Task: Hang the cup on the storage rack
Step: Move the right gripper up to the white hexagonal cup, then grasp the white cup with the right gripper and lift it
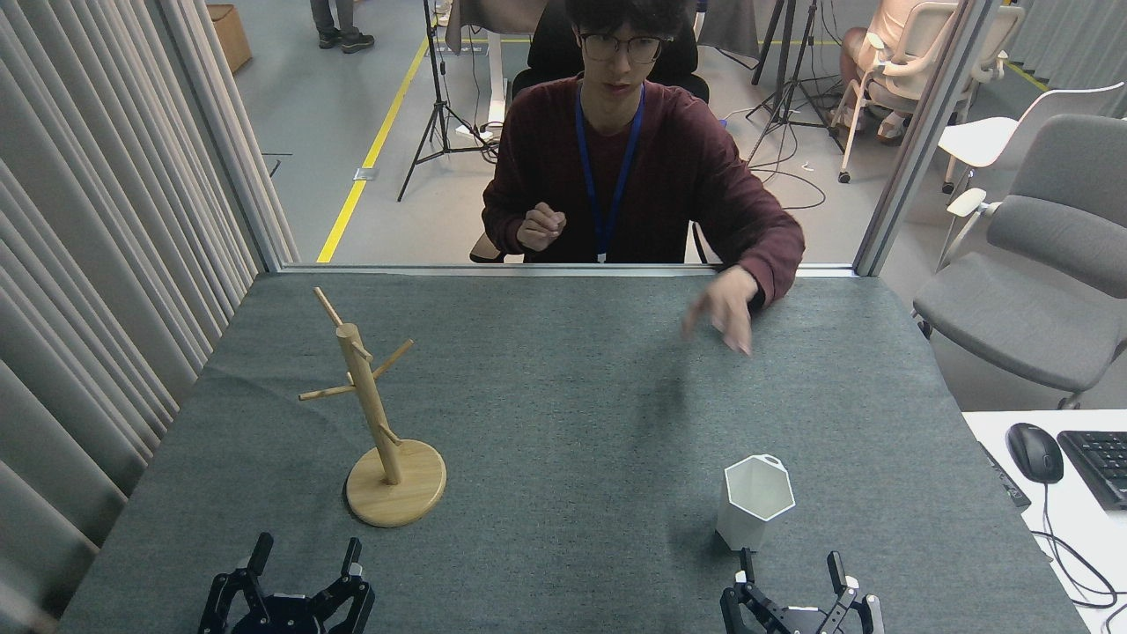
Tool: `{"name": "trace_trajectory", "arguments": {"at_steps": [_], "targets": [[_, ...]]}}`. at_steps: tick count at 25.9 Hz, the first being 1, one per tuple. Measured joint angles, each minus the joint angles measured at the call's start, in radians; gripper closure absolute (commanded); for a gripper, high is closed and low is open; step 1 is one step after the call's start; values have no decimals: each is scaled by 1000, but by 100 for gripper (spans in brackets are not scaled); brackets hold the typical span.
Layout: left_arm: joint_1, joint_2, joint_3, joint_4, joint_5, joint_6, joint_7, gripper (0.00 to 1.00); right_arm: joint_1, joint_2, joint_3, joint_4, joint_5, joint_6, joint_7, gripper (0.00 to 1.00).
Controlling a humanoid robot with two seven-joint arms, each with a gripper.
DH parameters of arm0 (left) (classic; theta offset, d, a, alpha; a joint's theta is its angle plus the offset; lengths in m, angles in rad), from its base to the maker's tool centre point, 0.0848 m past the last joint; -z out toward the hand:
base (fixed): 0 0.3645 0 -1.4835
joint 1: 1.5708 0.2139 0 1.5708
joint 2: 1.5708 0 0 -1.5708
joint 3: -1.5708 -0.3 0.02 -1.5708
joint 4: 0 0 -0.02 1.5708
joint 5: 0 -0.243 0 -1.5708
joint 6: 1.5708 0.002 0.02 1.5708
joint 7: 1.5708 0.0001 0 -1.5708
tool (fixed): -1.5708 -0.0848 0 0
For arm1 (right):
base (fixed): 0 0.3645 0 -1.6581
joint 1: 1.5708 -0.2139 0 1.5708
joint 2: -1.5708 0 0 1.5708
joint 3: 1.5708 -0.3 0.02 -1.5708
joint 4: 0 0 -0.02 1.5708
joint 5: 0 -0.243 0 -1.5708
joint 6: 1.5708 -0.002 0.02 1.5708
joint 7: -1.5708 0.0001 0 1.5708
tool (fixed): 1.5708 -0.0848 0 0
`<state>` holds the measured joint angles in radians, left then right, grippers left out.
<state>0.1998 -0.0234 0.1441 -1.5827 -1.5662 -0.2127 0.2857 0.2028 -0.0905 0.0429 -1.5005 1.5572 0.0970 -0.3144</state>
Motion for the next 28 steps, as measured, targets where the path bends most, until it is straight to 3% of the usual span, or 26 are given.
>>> {"name": "trace_trajectory", "arguments": {"at_steps": [6, 28], "targets": [[-10, -5, 0, 31, -5, 11, -2, 1, -16, 1, -1, 27, 0, 1, 5, 2], [-16, 1, 4, 71, -1, 13, 2, 1, -200, 0, 3, 228, 1, -1, -3, 2]]}}
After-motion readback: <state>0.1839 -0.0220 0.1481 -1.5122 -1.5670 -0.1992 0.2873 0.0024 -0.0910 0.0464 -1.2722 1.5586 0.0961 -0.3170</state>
